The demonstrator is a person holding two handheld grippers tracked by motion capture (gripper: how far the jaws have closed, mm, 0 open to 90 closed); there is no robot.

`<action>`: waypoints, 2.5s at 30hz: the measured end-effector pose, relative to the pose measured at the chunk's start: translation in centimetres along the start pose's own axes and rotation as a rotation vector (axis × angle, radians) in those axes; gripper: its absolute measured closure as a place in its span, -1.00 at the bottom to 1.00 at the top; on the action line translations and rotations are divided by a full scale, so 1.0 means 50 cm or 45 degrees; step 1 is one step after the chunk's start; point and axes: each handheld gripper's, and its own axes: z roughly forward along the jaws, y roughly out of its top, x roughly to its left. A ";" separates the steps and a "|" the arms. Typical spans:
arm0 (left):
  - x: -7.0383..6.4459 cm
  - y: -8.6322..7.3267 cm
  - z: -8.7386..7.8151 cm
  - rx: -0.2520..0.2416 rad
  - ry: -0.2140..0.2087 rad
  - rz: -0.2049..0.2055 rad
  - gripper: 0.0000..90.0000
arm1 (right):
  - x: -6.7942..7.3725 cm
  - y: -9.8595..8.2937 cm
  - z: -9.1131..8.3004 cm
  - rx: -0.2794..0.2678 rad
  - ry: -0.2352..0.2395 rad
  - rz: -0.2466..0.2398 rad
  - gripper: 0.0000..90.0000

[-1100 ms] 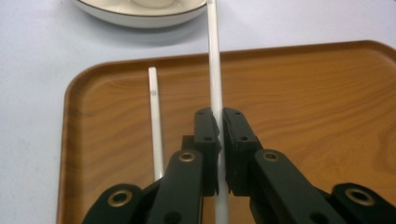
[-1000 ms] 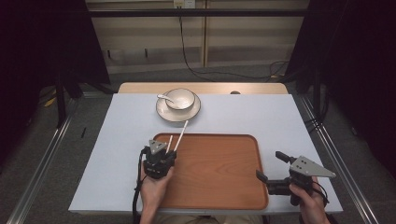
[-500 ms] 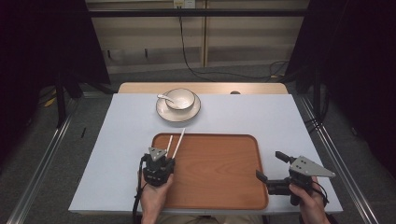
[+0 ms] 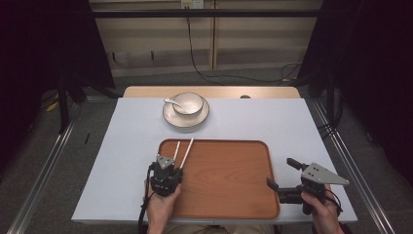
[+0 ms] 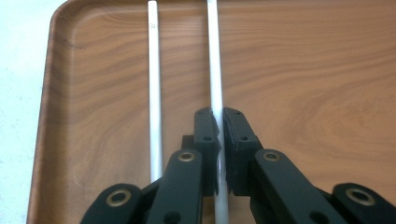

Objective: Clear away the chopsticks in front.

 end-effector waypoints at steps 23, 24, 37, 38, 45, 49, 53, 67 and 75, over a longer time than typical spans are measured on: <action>0.001 0.006 -0.013 -0.053 -0.015 0.080 0.53 | -0.001 0.000 0.001 0.001 -0.008 0.003 -0.97; 0.005 0.011 -0.011 -0.049 -0.037 0.069 0.46 | -0.001 0.000 0.001 0.002 -0.005 0.003 -0.97; 0.022 0.080 0.029 -0.070 -0.121 0.178 0.92 | -0.002 0.000 0.001 -0.001 -0.005 0.010 -0.96; 0.019 0.086 0.033 -0.083 -0.106 0.182 0.99 | -0.001 0.000 0.001 0.000 -0.008 0.007 -0.96; 0.010 0.107 0.063 -0.070 -0.167 0.276 1.00 | -0.002 0.000 0.000 -0.001 -0.006 0.009 -0.97; 0.002 0.113 0.073 -0.049 -0.188 0.325 1.00 | -0.002 0.000 0.002 -0.001 -0.004 0.011 -0.97; -0.002 0.120 0.080 -0.045 -0.241 0.347 1.00 | -0.002 0.000 0.001 0.000 -0.002 0.013 -0.96; 0.021 0.126 0.096 0.048 -0.234 0.357 1.00 | -0.004 -0.001 0.001 0.003 -0.006 0.021 -0.96; 0.024 0.123 0.114 0.109 -0.176 0.379 1.00 | -0.003 -0.001 0.000 0.000 -0.011 0.016 -0.96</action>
